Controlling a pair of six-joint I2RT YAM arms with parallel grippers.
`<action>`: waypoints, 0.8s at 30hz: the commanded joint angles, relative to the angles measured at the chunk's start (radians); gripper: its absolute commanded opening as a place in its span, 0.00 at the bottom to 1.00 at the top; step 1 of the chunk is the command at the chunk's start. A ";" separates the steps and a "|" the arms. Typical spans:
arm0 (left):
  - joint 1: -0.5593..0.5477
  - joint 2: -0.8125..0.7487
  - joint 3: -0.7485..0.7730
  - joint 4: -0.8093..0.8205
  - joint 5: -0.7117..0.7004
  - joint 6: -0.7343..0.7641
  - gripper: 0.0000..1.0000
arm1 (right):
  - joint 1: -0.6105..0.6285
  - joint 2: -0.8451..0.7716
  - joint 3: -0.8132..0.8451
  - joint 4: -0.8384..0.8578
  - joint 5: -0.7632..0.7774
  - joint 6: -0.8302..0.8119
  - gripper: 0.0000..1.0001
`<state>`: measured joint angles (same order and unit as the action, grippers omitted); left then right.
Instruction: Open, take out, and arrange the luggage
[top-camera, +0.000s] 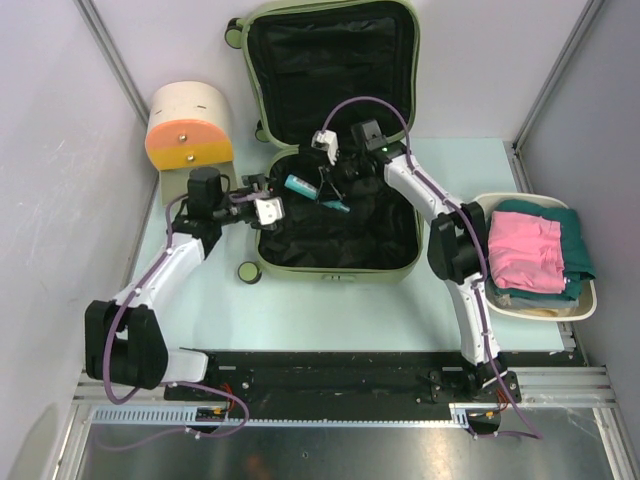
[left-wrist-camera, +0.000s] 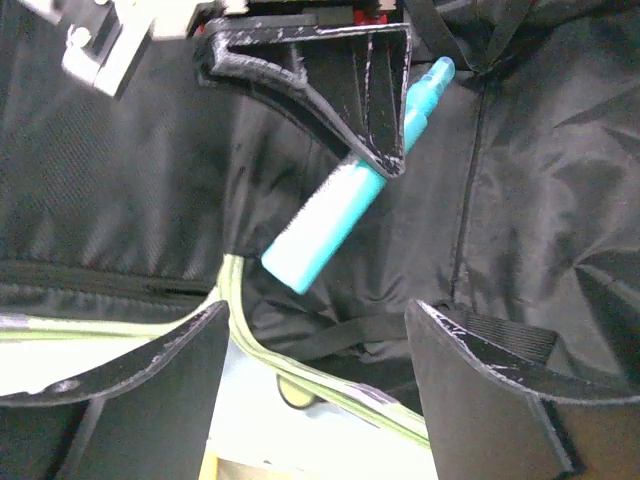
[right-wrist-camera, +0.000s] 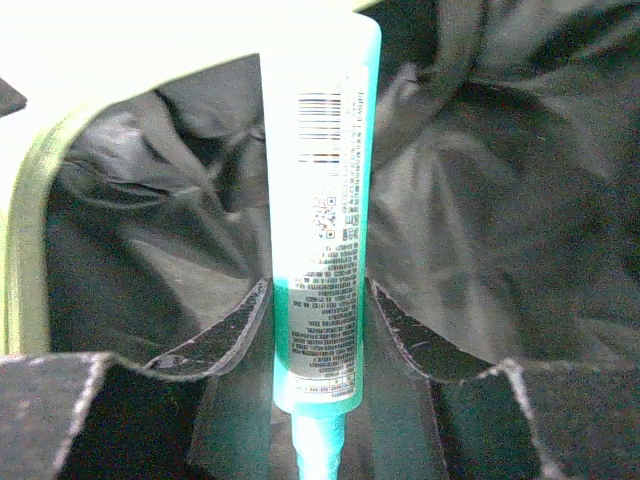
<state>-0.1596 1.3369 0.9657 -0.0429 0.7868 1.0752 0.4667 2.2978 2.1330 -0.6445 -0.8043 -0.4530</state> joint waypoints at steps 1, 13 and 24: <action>-0.035 0.002 0.005 -0.020 0.003 0.258 0.74 | 0.044 -0.012 0.097 -0.156 -0.119 0.018 0.00; -0.051 0.041 -0.062 -0.028 0.046 0.339 0.63 | 0.104 -0.103 -0.007 -0.185 -0.151 -0.176 0.00; 0.003 0.048 0.016 -0.040 0.150 0.007 0.71 | 0.102 -0.192 -0.137 -0.143 -0.093 -0.375 0.00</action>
<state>-0.1917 1.3785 0.9112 -0.0700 0.8482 1.2922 0.5716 2.2421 2.0525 -0.8398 -0.8913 -0.7235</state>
